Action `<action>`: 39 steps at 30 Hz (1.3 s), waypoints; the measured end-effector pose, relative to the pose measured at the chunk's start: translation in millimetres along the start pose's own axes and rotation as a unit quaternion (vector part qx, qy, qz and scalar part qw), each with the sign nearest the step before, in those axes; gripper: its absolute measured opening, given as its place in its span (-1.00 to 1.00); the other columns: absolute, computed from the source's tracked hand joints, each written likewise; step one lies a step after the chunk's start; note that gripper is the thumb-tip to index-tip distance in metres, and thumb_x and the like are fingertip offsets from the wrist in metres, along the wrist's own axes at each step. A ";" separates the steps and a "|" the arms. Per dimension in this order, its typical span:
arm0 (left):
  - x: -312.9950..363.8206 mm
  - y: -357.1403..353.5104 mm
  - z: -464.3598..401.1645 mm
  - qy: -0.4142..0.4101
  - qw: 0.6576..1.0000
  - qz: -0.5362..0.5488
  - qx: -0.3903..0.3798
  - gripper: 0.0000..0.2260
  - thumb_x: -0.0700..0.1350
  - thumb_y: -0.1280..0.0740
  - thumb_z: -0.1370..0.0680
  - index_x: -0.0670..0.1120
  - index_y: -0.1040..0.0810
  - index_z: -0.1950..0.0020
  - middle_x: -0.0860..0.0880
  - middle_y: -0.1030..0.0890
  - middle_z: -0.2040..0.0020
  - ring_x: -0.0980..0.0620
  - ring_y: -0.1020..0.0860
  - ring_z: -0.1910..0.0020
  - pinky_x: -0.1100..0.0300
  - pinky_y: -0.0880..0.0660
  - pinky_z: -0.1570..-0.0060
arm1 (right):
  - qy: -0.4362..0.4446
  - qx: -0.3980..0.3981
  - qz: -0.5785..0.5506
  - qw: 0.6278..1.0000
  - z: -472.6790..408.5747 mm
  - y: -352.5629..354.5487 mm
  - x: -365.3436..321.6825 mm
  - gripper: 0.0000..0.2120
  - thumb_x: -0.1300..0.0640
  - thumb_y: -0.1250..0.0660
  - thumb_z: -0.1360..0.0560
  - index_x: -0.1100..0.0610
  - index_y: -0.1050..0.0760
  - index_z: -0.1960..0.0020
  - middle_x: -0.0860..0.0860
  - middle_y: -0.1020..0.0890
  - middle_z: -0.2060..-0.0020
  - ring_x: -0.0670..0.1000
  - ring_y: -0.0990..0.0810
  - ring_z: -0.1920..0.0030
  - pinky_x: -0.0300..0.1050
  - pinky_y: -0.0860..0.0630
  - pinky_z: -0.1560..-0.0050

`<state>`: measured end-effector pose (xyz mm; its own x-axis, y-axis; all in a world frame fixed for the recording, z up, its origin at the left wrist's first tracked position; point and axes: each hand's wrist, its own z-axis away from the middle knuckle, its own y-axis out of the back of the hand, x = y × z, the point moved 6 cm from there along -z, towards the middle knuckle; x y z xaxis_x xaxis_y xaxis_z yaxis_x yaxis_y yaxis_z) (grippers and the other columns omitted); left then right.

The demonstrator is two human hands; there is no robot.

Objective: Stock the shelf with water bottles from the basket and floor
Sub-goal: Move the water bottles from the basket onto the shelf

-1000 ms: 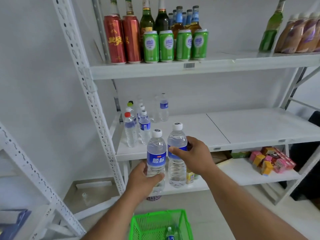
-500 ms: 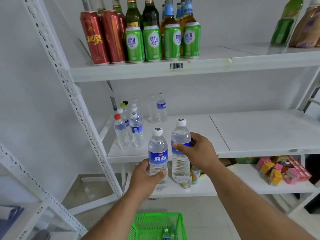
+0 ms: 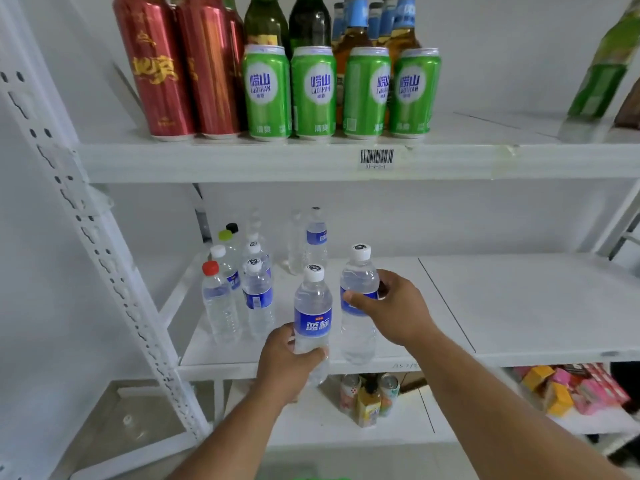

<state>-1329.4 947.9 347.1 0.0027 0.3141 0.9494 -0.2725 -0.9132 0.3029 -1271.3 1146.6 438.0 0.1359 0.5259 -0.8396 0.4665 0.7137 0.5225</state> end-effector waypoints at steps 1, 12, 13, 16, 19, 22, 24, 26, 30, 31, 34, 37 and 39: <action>-0.7 0.6 -8.6 0.001 1.000 -0.004 0.000 -0.55 -0.07 -0.58 -0.35 0.06 -0.53 -0.19 0.10 -0.59 -0.11 0.21 -0.55 0.00 0.27 -0.43 0.04 | -0.003 0.000 -0.005 1.000 -8.5 -3.9 1.3 -0.68 -0.15 -0.49 -0.40 -0.13 -0.56 -0.11 -0.21 -0.65 0.15 -0.16 -0.61 0.15 -0.30 -0.42 0.22; -7.6 -7.1 -102.7 0.019 1.000 0.002 0.012 -0.66 -0.09 -0.55 -0.39 0.13 -0.50 -0.06 0.20 -0.59 0.04 0.22 -0.56 0.03 0.32 -0.44 0.12 | -0.028 -0.032 -0.065 0.997 -104.0 -42.5 21.8 -0.79 0.10 -0.53 -0.41 -0.16 -0.55 0.13 -0.16 -0.65 0.23 -0.15 -0.61 0.23 -0.37 -0.44 0.27; -9.7 -10.3 -112.0 0.022 1.000 0.004 0.021 -0.68 -0.10 -0.55 -0.39 0.14 -0.51 -0.02 0.19 -0.59 0.05 0.20 -0.57 0.03 0.32 -0.45 0.12 | -0.030 -0.033 -0.070 0.997 -114.0 -44.6 26.1 -0.80 0.11 -0.54 -0.40 -0.14 -0.56 0.13 -0.15 -0.65 0.24 -0.14 -0.61 0.24 -0.37 -0.44 0.28; -12.8 -20.5 -139.5 0.032 0.998 0.011 0.048 -0.69 -0.16 -0.53 -0.41 0.16 -0.47 0.10 0.30 -0.52 0.19 0.33 -0.52 0.21 0.42 -0.40 0.25 | -0.038 -0.047 -0.072 0.996 -144.5 -52.0 38.4 -0.82 0.08 -0.54 -0.40 -0.09 -0.59 0.06 -0.13 -0.66 0.22 -0.10 -0.61 0.21 -0.30 -0.45 0.24; -15.5 -31.3 -169.1 0.042 0.996 0.016 0.073 -0.69 -0.15 -0.51 -0.44 0.11 -0.45 -0.03 0.31 -0.45 0.18 0.38 -0.43 0.24 0.31 -0.39 0.14 | -0.043 -0.057 -0.068 0.995 -176.3 -62.1 50.2 -0.80 0.05 -0.54 -0.39 -0.08 -0.61 0.03 -0.12 -0.66 0.18 -0.06 -0.63 0.17 -0.25 -0.47 0.20; -20.9 -41.0 -199.1 0.048 0.993 0.008 0.106 -0.60 -0.10 -0.51 -0.43 0.00 -0.52 -0.24 0.16 -0.47 -0.03 0.18 -0.46 0.03 0.24 -0.35 -0.01 | -0.040 -0.064 -0.067 0.995 -207.1 -75.2 61.4 -0.80 0.03 -0.56 -0.38 -0.06 -0.62 0.04 -0.08 -0.67 0.16 0.01 -0.66 0.14 -0.16 -0.53 0.14; -25.4 -47.0 -219.8 0.045 0.991 0.006 0.126 -0.58 -0.08 -0.51 -0.42 -0.02 -0.53 -0.26 0.13 -0.49 -0.09 0.13 -0.48 -0.04 0.25 -0.36 0.01 | -0.041 -0.074 -0.060 0.995 -225.5 -85.5 68.0 -0.78 0.03 -0.56 -0.37 -0.05 -0.62 0.01 -0.07 -0.68 0.15 0.01 -0.66 0.13 -0.15 -0.54 0.12; -29.5 -52.2 -239.3 0.041 0.989 0.006 0.141 -0.59 -0.07 -0.50 -0.41 0.00 -0.55 -0.23 0.10 -0.56 -0.13 0.10 -0.54 0.00 0.28 -0.40 0.08 | -0.039 -0.083 -0.063 0.994 -241.2 -94.8 73.0 -0.77 0.05 -0.56 -0.37 -0.07 -0.62 0.01 -0.08 -0.67 0.14 0.02 -0.67 0.11 -0.11 -0.56 0.08; -33.9 -56.4 -270.8 0.037 0.985 0.003 0.169 -0.60 -0.06 -0.49 -0.39 -0.01 -0.55 -0.21 0.11 -0.55 -0.11 0.12 -0.52 0.03 0.26 -0.39 0.07 | -0.032 -0.093 -0.071 0.993 -267.4 -110.9 80.1 -0.75 0.07 -0.55 -0.37 -0.05 -0.62 -0.03 -0.09 -0.68 0.13 0.01 -0.66 0.10 -0.14 -0.56 0.11; -33.9 -56.5 -276.7 0.035 0.984 0.004 0.175 -0.62 -0.07 -0.49 -0.39 -0.01 -0.56 -0.19 0.09 -0.55 -0.10 0.11 -0.52 0.04 0.26 -0.39 0.07 | -0.030 -0.092 -0.069 0.993 -272.5 -113.9 81.4 -0.73 0.07 -0.55 -0.37 -0.03 -0.63 -0.05 -0.08 -0.68 0.13 0.00 -0.66 0.10 -0.14 -0.56 0.11; -39.4 -56.9 -292.3 0.032 0.981 0.003 0.189 -0.62 -0.09 -0.51 -0.37 -0.04 -0.57 -0.17 0.04 -0.60 -0.07 0.06 -0.54 0.04 0.23 -0.41 0.05 | -0.024 -0.093 -0.065 0.993 -284.6 -120.7 84.8 -0.75 0.08 -0.55 -0.37 0.00 -0.63 -0.03 -0.09 -0.68 0.15 0.00 -0.66 0.12 -0.12 -0.56 0.10; -44.1 -57.0 -303.1 0.036 0.980 0.004 0.196 -0.64 -0.08 -0.52 -0.37 -0.05 -0.58 -0.13 0.01 -0.63 -0.03 0.00 -0.60 0.06 0.19 -0.48 0.08 | -0.033 -0.102 -0.061 0.992 -293.1 -125.2 89.3 -0.75 0.09 -0.54 -0.39 -0.02 -0.59 -0.03 -0.15 -0.64 0.18 -0.04 -0.63 0.14 -0.17 -0.52 0.15; -44.0 -57.2 -308.9 0.035 0.980 0.007 0.197 -0.62 -0.09 -0.53 -0.37 -0.04 -0.57 -0.16 0.01 -0.62 -0.06 -0.01 -0.60 0.03 0.17 -0.51 0.05 | -0.036 -0.102 -0.055 0.993 -297.9 -126.4 91.8 -0.73 0.06 -0.54 -0.40 -0.01 -0.59 -0.06 -0.16 -0.63 0.17 -0.06 -0.62 0.15 -0.18 -0.50 0.16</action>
<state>-1611.2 1066.5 262.4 -0.0672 0.3053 0.9499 0.1199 -0.9427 0.3115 -1578.2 1242.6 339.2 0.1601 0.4098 -0.8980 0.2965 0.8478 0.4397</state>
